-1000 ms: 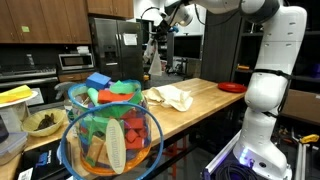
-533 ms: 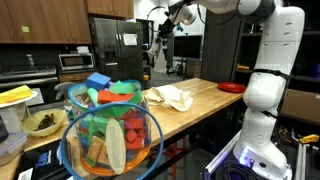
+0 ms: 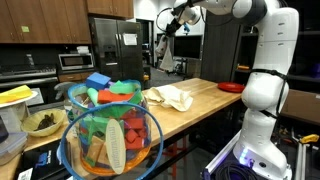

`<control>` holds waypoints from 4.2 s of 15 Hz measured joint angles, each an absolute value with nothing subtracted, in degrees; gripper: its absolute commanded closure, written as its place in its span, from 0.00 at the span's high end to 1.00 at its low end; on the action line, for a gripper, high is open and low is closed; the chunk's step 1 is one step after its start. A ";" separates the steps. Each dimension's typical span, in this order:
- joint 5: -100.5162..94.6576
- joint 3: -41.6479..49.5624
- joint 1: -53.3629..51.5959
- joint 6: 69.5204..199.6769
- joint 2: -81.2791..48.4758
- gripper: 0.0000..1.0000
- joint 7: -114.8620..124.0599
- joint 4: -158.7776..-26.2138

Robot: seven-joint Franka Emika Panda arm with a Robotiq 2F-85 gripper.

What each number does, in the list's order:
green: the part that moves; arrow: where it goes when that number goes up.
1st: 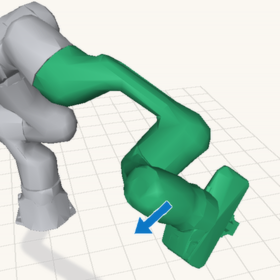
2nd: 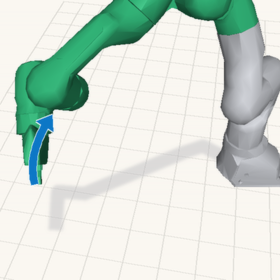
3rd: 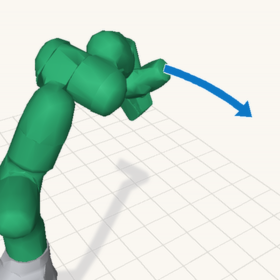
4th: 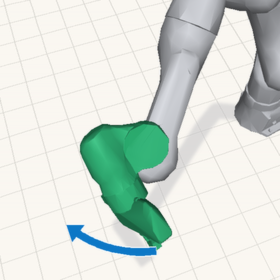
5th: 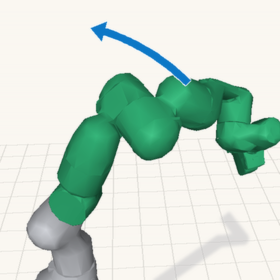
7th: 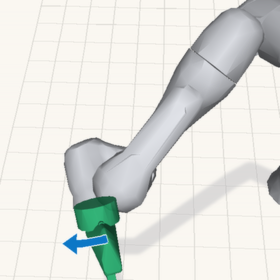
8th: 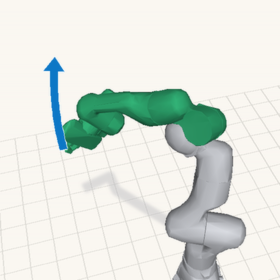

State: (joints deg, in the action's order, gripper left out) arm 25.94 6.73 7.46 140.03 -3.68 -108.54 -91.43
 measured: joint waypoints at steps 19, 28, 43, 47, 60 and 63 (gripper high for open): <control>25.89 13.10 17.19 141.17 -10.04 0.01 -96.77 -86.03; 25.43 8.80 14.45 142.85 -3.10 0.01 -99.14 -96.28; 26.64 4.75 0.81 140.07 8.00 0.01 -126.70 -107.25; 26.65 5.25 -0.83 137.04 11.19 0.01 -137.47 -111.38; 30.28 5.86 -3.00 142.67 11.19 0.01 -146.93 -123.72; 33.52 5.79 -3.86 146.39 8.92 0.01 -147.05 -123.77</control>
